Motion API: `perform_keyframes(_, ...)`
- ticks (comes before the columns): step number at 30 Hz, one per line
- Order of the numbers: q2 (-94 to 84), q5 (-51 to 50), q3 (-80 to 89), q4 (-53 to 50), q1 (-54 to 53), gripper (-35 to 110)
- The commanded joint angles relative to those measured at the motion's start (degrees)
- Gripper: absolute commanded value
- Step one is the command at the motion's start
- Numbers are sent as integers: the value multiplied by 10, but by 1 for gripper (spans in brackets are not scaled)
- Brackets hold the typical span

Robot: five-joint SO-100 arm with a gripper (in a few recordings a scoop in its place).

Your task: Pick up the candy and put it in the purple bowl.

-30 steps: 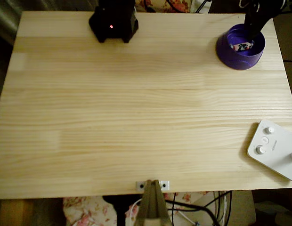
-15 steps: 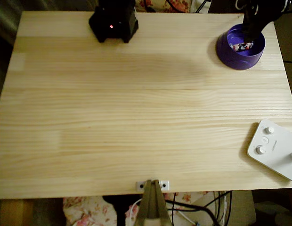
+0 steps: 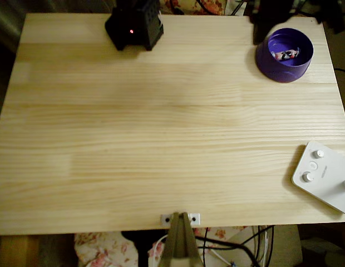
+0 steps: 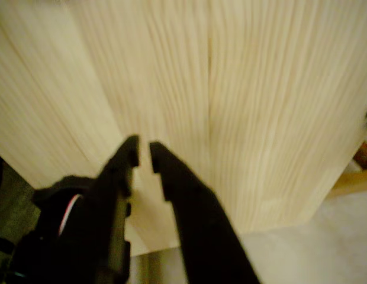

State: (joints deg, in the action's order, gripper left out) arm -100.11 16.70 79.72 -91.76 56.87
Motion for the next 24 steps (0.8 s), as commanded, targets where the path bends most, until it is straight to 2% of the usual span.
perform_keyframes(1, -143, 18, 52, -4, -58, 1)
perform_keyframes(7, -236, 22, 160, -27, -169, 0)
perform_keyframes(14, -299, 20, 213, -33, -295, 1)
perform_keyframes(24, -370, -14, 292, 64, -499, -1)
